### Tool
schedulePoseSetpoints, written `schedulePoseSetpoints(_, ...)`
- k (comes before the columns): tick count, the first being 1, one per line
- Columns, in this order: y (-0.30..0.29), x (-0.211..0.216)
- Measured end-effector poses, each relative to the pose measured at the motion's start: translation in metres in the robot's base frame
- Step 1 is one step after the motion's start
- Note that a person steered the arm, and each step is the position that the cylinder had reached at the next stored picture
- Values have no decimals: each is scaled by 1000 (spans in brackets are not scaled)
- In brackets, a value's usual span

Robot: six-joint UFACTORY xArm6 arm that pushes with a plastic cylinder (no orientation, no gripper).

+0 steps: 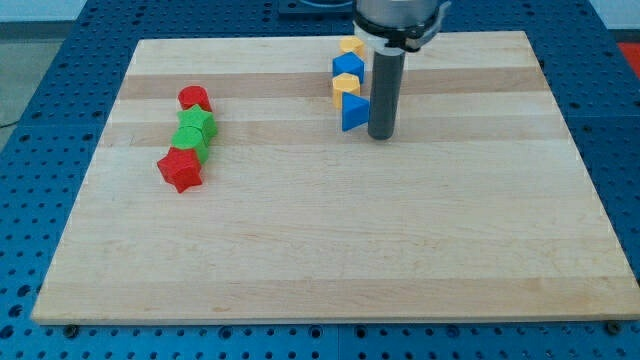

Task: Move the triangle and the hexagon slightly to the left

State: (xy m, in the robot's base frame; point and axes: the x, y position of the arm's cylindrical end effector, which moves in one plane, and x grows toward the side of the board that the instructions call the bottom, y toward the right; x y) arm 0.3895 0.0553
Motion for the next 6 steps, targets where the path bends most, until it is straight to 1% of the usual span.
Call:
schedulePoseSetpoints(1,-5,-10)
schedulePoseSetpoints(3,-29,-48)
schedulePoseSetpoints(5,-30,-74)
schedulePoseSetpoints(6,-16,-75)
